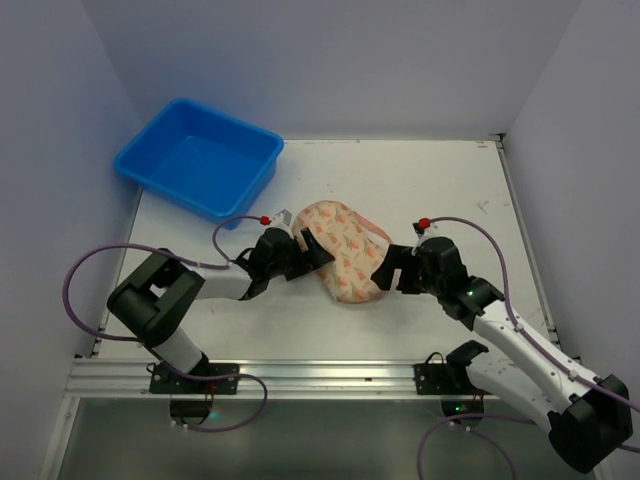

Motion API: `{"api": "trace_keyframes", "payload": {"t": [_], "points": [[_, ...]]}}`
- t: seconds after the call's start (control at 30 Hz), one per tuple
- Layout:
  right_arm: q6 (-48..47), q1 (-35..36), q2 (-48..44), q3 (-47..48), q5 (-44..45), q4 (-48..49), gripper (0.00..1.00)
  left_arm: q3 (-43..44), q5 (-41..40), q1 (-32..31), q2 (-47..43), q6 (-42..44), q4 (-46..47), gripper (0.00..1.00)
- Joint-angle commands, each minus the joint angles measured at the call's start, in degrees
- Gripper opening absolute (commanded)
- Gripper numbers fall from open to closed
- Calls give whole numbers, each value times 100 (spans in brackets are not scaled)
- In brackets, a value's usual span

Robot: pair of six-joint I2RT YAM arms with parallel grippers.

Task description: Unzip the laundry bag and remove the bra

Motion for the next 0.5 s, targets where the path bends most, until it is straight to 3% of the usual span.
{"api": "trace_keyframes", "payload": {"t": [0.0, 0.27, 0.37, 0.47], "points": [[79, -25, -181, -65, -196, 267, 82, -116, 230, -135, 195, -320, 975, 87], [-9, -33, -349, -162, -397, 390, 83, -433, 335, -531, 669, -574, 1679, 72], [-158, -25, -471, -223, -477, 442, 82, -714, 196, -645, 591, -899, 2153, 59], [-273, -16, -594, -355, -486, 565, 81, -706, -112, -812, 372, -1023, 2242, 32]]}}
